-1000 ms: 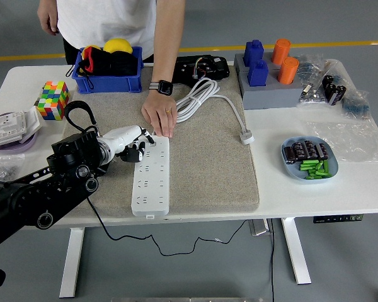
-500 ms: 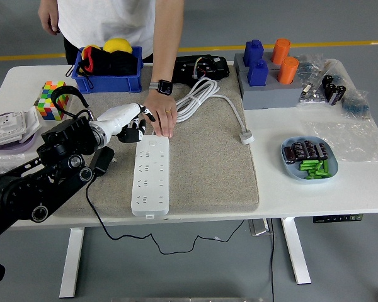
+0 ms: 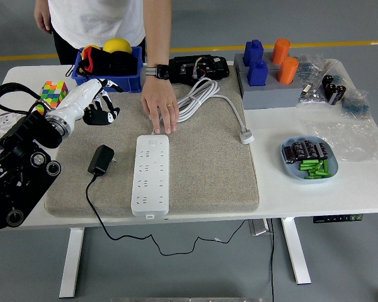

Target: Pull the plug out,throw it away,press the button

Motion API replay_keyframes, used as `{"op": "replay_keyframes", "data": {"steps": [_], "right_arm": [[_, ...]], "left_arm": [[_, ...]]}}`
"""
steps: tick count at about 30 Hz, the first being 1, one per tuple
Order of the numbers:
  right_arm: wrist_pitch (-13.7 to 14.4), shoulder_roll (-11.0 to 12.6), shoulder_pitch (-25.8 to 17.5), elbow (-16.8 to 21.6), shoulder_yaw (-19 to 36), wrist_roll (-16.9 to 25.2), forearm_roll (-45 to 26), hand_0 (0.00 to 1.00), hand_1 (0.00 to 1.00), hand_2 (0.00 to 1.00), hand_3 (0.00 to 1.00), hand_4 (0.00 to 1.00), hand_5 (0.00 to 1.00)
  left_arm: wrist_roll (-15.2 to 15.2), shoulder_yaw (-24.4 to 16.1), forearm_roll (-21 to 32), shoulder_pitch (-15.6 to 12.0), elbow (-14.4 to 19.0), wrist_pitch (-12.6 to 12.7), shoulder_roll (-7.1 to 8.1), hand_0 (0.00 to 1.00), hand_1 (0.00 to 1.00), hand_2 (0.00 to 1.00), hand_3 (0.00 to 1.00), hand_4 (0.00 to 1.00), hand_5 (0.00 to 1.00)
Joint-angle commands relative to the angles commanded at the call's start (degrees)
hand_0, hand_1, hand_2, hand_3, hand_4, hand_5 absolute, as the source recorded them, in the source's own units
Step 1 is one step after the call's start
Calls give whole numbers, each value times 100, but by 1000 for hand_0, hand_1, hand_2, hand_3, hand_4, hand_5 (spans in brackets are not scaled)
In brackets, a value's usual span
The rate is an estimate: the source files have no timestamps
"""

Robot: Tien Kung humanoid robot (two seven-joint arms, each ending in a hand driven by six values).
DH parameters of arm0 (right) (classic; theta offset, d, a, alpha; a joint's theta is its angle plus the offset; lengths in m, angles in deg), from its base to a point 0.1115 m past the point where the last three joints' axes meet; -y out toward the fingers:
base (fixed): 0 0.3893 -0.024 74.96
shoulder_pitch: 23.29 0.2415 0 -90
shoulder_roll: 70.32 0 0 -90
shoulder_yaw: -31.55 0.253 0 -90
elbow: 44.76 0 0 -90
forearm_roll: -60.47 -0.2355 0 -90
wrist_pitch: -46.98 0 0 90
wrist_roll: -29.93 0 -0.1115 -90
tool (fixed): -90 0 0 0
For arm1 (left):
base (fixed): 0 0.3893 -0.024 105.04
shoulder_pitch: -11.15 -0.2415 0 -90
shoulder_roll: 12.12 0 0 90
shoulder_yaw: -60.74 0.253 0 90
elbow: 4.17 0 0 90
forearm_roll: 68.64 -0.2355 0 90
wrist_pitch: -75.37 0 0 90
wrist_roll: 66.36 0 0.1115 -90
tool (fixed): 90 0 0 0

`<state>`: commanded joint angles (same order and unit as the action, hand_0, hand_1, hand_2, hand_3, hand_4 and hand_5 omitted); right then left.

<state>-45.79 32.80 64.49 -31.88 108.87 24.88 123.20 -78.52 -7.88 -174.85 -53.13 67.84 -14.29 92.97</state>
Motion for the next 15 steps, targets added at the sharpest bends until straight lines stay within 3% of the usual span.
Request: {"op": "replay_keyframes", "data": {"steps": [1, 7, 15], "right_arm": [[0, -1, 6, 0, 0, 0, 5, 733, 678, 660, 634, 746, 597], [0, 10, 39, 8, 19, 2, 25, 733, 678, 660, 634, 745, 598], [3, 24, 62, 6, -10, 4, 26, 733, 678, 660, 634, 745, 597]], "left_arm": [[108, -180, 31, -133, 65, 99, -23, 801, 821, 780, 833, 694, 54], [413, -971, 138, -628, 263, 364, -104, 817, 837, 792, 834, 694, 75], [587, -1497, 373, -1005, 330, 500, -123, 822, 826, 786, 832, 706, 110]]}}
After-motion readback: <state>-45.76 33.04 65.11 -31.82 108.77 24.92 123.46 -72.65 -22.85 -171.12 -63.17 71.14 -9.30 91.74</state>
